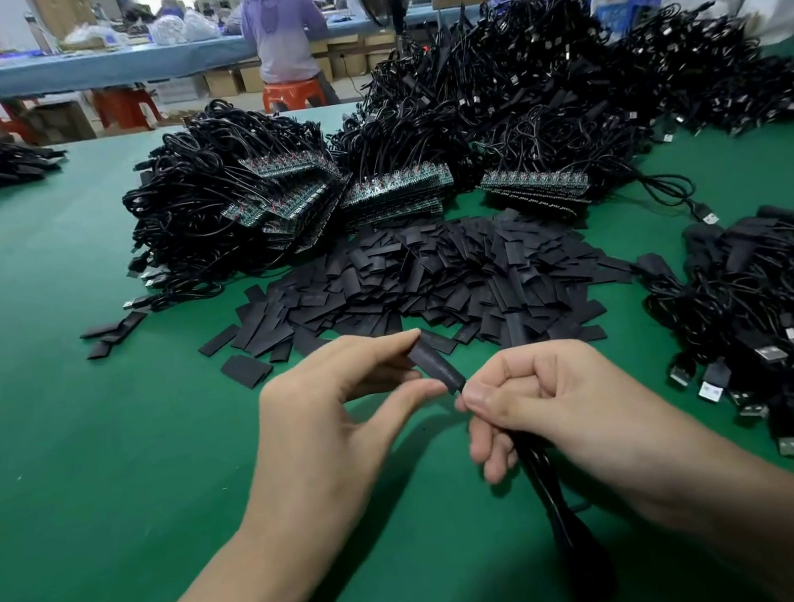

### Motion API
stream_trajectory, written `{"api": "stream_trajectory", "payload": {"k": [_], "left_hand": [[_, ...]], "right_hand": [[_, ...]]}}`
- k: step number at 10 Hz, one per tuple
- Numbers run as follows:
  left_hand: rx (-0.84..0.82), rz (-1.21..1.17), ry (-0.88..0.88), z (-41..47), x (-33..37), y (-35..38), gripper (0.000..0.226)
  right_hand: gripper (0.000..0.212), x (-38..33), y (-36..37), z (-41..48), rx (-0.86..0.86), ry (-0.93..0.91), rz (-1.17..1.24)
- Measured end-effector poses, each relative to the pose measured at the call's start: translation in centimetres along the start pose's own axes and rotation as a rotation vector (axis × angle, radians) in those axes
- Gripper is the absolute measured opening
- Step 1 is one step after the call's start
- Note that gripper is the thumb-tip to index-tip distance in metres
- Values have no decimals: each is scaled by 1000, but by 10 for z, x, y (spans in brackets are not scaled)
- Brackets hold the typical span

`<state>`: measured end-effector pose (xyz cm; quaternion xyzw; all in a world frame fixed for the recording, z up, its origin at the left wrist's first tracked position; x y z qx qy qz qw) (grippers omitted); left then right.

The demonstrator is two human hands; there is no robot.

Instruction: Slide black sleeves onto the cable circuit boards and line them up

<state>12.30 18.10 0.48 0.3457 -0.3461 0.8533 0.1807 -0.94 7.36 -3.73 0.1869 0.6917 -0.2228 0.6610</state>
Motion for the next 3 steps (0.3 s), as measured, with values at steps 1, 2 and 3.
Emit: {"api": "stream_trajectory", "payload": {"k": [1, 2, 3], "left_hand": [[-35, -44, -25, 0, -2, 4, 41], [-96, -37, -28, 0, -4, 10, 52], [-99, -32, -53, -1, -8, 7, 70]], "right_hand": [[15, 3, -1, -1, 13, 11, 3], [16, -3, -10, -2, 81, 27, -42], [22, -30, -59, -12, 397, -58, -560]]}}
Point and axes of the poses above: each hand's wrist, its own z-axis towards the middle knuckle, its own y-axis out of the palm, x = y × z, the point moved 7 cm from there along z, towards the middle knuckle, and after that the axes turned 5 degrees about -y, right-handed, at the moved point
